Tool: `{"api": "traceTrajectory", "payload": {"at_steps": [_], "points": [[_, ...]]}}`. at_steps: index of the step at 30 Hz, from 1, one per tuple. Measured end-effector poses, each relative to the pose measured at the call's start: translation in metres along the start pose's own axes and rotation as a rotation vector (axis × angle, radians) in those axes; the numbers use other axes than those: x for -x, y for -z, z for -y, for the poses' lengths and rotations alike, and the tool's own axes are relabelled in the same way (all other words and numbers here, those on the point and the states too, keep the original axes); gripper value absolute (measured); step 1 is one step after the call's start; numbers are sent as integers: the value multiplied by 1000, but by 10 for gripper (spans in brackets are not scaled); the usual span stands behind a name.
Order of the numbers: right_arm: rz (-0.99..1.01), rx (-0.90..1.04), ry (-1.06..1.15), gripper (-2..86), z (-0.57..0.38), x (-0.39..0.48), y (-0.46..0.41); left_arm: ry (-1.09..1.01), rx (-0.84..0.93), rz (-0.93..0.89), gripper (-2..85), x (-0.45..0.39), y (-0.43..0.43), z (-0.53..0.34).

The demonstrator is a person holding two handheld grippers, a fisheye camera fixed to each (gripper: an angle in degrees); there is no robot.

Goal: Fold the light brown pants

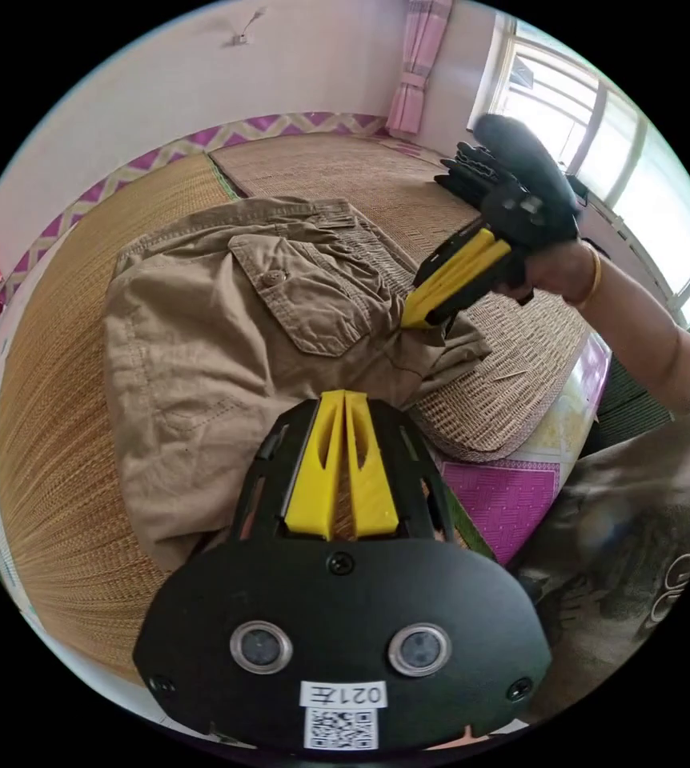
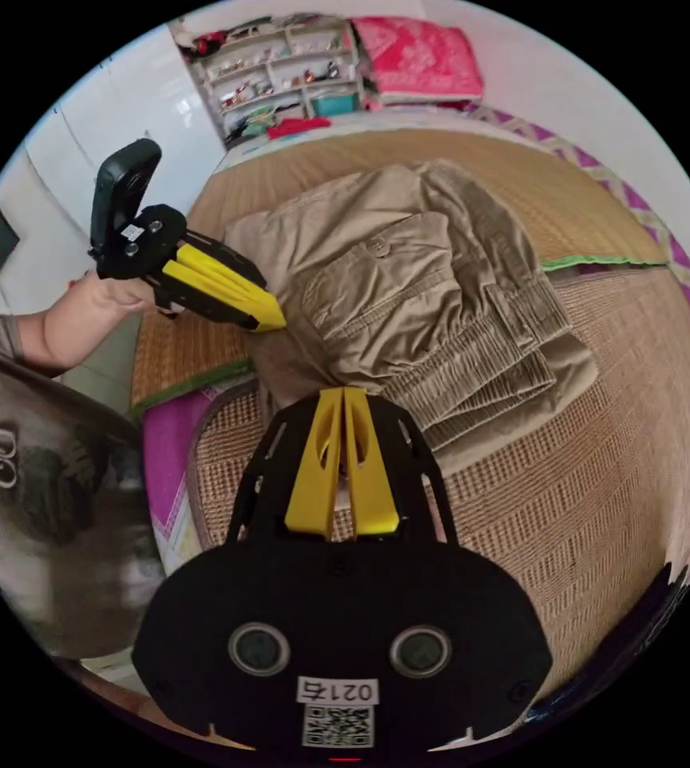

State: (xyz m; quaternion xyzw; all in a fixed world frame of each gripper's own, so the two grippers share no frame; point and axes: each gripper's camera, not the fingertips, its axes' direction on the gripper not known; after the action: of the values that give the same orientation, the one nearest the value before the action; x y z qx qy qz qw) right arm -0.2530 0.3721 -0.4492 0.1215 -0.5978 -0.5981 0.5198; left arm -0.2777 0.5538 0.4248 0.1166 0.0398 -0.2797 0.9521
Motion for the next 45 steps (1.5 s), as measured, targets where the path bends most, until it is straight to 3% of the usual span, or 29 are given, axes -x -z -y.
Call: {"api": "traceTrajectory", "payload": {"at_steps": [5, 8, 10, 12, 14, 17, 22, 25, 32, 36, 41, 45], "points": [[-52, -41, 37, -8, -17, 25, 11, 72, -36, -57, -8, 2, -10, -23], [-61, 80, 17, -7, -33, 25, -17, 194, -247, -59, -5, 23, 27, -58], [-67, 65, 3, -5, -41, 26, -13, 290, -346, 41, 13, 53, 51, -84], [-101, -48, -104, 1, -52, 13, 10, 329, -300, 127, 43, 82, 49, -92], [-69, -319, -417, 37, -92, -34, 40, 355, -227, 149, 74, 113, 35, -97], [83, -338, -752, 128, -142, -105, 10, 431, -161, -31, 115, 167, -1, -111], [429, -456, -942, 137, -201, -150, -40, 571, -160, -390, 134, 224, -66, -153], [541, -421, -890, 134, -192, -145, -63, 562, -164, -501, 120, 220, -99, -163], [364, -276, -787, 50, -160, -114, -82, 579, -151, -517, 62, 201, -142, -185], [318, -298, -690, 42, -131, -97, -57, 637, -265, -590, 42, 204, -138, -215], [206, -320, -516, 40, 3, -76, -30, 701, -401, -495, 42, 237, -81, -239], [151, -403, -403, 54, 126, -58, -30, 873, -586, -402, 51, 302, -31, -273]]}}
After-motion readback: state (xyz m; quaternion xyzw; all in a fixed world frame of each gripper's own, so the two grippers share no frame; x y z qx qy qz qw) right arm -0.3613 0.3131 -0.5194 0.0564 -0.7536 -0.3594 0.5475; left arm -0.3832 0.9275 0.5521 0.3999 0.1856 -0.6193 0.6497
